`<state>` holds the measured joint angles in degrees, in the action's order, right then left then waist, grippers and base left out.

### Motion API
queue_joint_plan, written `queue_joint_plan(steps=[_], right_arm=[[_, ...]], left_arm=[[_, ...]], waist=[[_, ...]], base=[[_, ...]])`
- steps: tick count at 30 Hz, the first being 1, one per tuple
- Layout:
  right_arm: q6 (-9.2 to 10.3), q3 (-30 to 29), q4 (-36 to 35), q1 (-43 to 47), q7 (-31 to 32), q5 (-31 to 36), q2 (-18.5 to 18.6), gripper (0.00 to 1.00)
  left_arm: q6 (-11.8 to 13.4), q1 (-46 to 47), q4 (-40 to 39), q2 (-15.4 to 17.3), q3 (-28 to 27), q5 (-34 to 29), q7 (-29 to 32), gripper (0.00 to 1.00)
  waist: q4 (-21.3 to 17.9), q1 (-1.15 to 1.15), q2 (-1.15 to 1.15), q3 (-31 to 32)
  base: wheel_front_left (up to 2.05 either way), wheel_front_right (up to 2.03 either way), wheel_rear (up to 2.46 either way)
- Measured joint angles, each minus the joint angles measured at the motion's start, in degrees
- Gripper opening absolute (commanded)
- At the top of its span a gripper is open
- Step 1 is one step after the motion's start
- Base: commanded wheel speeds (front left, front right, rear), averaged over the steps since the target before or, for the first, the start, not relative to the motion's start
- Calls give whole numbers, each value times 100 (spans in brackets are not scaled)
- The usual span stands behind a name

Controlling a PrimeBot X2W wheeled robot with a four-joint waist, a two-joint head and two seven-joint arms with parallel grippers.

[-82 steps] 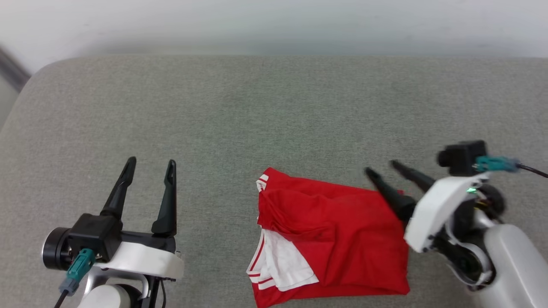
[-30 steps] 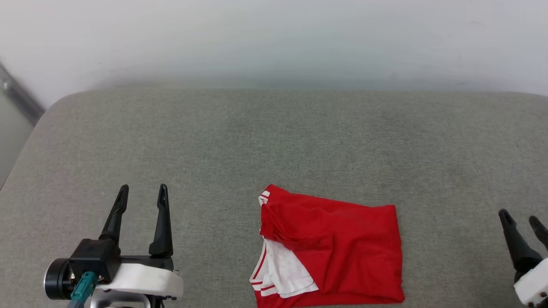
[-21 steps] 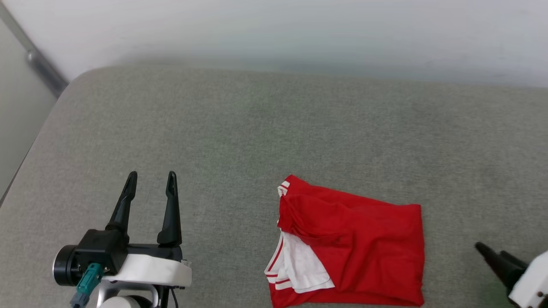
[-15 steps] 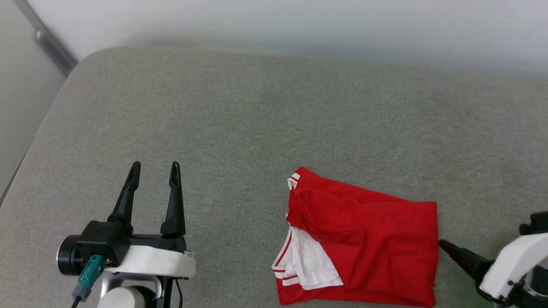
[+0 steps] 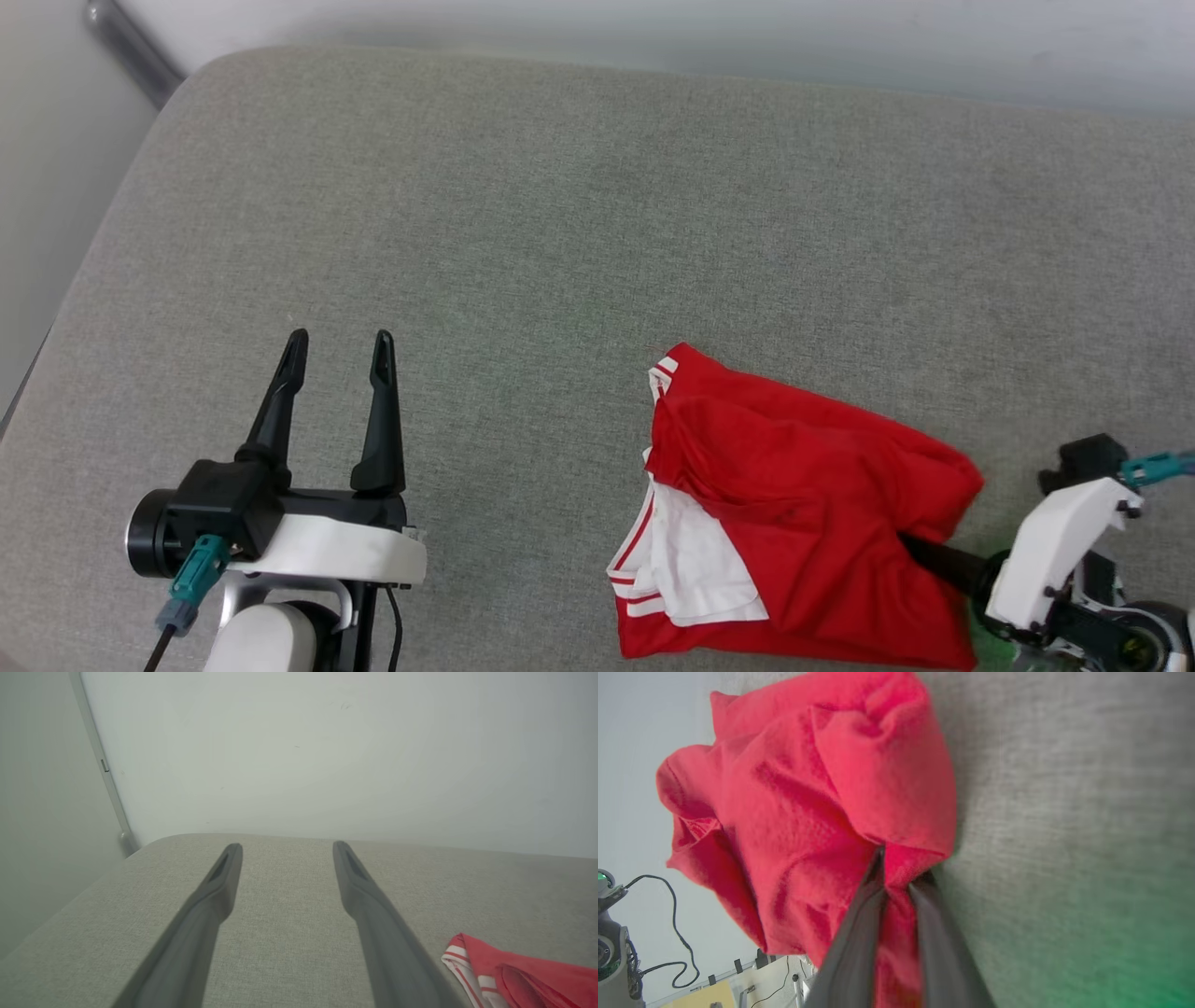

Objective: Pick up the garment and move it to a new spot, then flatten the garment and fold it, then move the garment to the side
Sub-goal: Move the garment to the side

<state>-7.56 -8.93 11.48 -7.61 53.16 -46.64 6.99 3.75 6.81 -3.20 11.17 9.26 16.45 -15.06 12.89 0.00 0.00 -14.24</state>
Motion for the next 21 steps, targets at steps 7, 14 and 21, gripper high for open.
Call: queue_joint_plan(steps=[7,14,21], right_arm=[[5,428,-107,-42,-185,189,57,0],[5,857,-333,-90,-636,1287,564,0],[5,902,-226,-476,-794,2210,978,0]], left_arm=[[-124,-41,101,-100,-151,-129,0,100],[-192,-221,49,-81,-288,-271,-1,100],[-289,-270,-160,44,-308,-382,-1,100]], waist=[[-106,0,0,174],[-545,1,0,400],[-1346,0,0,432]], base=[[0,0,0],[0,0,0],[0,0,0]])
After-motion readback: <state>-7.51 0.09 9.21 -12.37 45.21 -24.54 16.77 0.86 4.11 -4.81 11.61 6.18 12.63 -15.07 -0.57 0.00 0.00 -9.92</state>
